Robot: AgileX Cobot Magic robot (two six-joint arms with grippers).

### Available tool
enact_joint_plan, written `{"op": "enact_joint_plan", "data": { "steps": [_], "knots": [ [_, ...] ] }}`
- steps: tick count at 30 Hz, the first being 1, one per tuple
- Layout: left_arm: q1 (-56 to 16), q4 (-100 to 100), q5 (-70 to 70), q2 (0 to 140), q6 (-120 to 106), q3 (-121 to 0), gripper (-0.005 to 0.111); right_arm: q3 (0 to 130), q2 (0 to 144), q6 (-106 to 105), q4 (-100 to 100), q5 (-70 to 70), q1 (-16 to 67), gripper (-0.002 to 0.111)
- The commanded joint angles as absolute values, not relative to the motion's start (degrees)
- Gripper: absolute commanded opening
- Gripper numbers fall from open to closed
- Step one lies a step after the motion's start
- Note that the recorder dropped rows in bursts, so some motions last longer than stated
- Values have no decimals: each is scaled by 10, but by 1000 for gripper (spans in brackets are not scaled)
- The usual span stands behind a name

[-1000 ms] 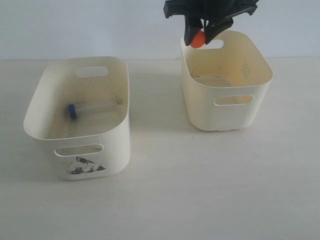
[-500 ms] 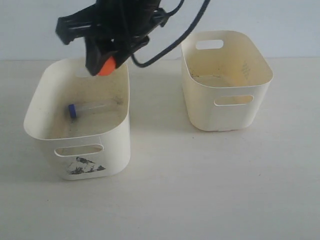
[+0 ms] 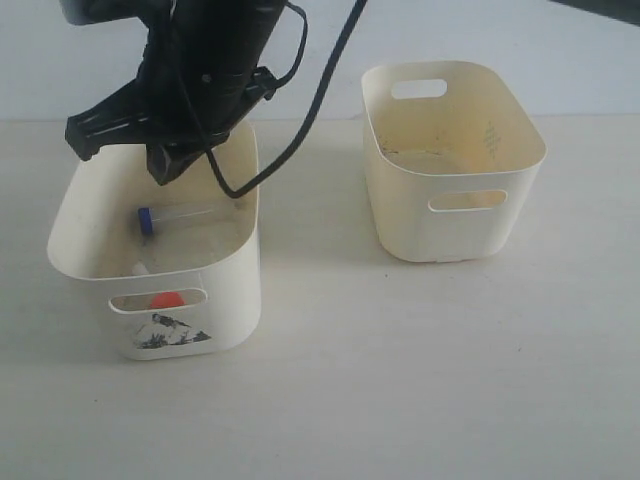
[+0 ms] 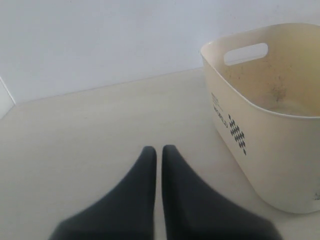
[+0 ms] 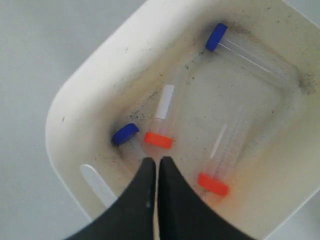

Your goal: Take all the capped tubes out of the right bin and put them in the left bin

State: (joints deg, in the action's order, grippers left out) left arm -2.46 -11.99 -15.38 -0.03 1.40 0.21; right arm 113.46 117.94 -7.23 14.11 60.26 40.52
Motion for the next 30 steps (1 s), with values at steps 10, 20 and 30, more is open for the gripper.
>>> {"op": "enact_joint_plan", "data": {
  "steps": [10,20,30],
  "knots": [
    [-25,-118,-149,0,22,0,4,1133,1115,-4,-53,695,405,0],
    [-25,-118,-149,0,22,0,4,1042,973,43,-145,700,405,0],
    [-25,-118,-149,0,22,0,4,774,784,165,-217,675,405,0]
  ]
}}
